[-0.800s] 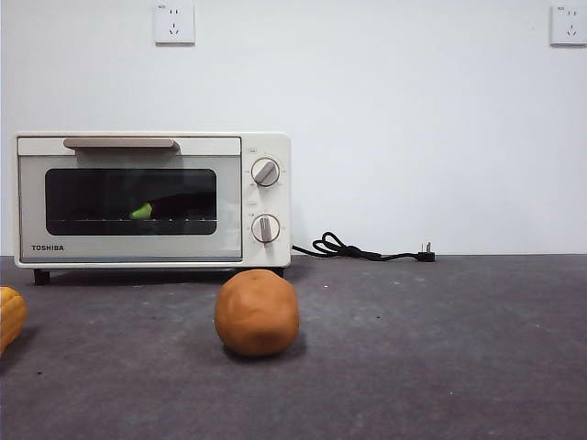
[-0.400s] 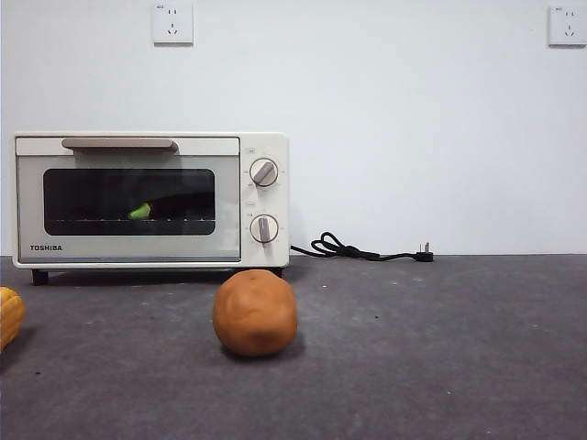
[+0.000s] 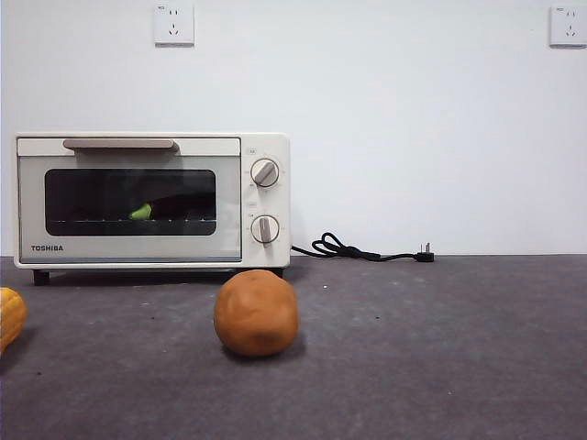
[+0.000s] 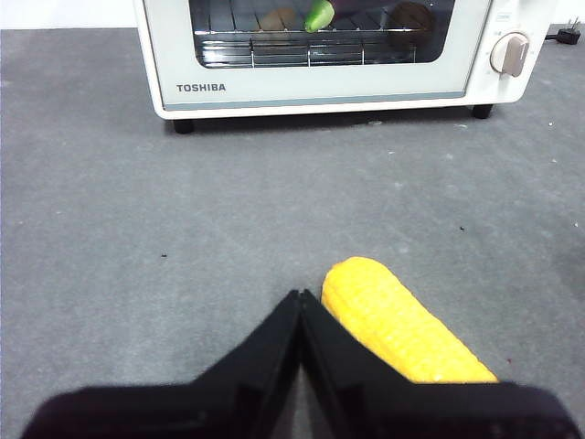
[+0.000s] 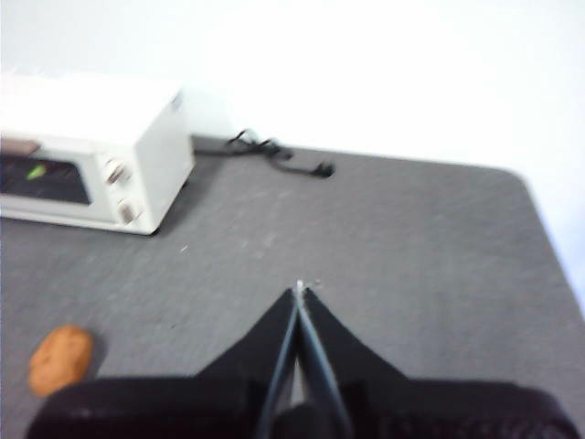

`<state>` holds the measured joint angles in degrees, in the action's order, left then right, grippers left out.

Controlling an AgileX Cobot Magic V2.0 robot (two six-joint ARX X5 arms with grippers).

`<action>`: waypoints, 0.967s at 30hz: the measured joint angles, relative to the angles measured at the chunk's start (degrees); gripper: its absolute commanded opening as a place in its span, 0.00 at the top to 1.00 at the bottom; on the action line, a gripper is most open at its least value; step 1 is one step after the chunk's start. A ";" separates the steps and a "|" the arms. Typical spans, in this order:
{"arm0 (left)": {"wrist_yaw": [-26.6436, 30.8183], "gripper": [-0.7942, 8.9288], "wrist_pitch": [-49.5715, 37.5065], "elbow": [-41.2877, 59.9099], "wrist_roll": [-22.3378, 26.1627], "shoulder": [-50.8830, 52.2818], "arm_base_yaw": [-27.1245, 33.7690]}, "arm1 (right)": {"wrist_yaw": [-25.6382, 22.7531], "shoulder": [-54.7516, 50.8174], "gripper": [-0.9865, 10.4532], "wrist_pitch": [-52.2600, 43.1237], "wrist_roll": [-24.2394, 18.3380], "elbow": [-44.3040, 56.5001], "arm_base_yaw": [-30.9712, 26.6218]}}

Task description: Take the eggplant from the table,put the eggplant in the oven

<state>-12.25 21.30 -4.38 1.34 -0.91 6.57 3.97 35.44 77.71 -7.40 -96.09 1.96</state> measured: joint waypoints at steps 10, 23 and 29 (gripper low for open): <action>0.00 0.92 0.00 0.00 -0.07 0.00 0.00 | 0.17 -11.89 0.91 -0.61 -0.63 7.48 -4.59; 0.00 0.92 0.00 0.00 -0.13 0.00 0.00 | 7.02 -25.86 0.91 -44.30 -0.55 50.60 -4.66; 0.00 0.92 0.00 0.00 -0.13 0.00 0.00 | 7.02 -26.93 0.91 -56.00 -0.55 67.19 -4.63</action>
<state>-12.25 21.30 -4.38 1.21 -0.91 6.57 10.98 8.51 21.71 -7.94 -28.91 -2.68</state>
